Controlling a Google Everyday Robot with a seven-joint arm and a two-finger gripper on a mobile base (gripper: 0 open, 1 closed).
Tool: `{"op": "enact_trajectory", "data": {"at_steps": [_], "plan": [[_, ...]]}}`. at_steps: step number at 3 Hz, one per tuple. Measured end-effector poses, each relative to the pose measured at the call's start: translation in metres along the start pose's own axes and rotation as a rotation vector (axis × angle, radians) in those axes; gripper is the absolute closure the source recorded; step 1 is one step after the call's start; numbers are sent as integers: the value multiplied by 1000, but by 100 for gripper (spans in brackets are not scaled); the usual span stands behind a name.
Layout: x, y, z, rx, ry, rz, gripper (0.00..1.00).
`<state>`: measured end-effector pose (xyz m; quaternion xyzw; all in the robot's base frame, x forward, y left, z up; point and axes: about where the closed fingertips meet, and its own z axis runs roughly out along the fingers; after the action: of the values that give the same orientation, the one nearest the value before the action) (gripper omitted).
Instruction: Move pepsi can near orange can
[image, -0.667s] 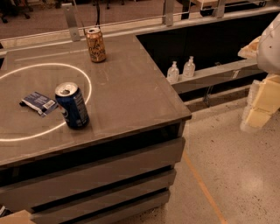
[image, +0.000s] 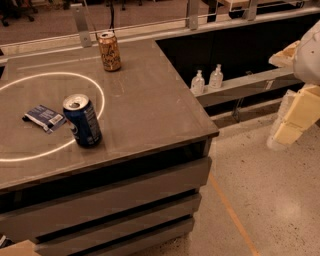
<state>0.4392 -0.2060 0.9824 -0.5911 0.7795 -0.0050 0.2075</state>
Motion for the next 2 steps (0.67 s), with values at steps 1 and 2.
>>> {"op": "enact_trajectory", "data": {"at_steps": [1, 2], "plan": [[1, 2, 20, 8, -182, 62, 0], [-22, -2, 51, 58, -446, 117, 0]]}}
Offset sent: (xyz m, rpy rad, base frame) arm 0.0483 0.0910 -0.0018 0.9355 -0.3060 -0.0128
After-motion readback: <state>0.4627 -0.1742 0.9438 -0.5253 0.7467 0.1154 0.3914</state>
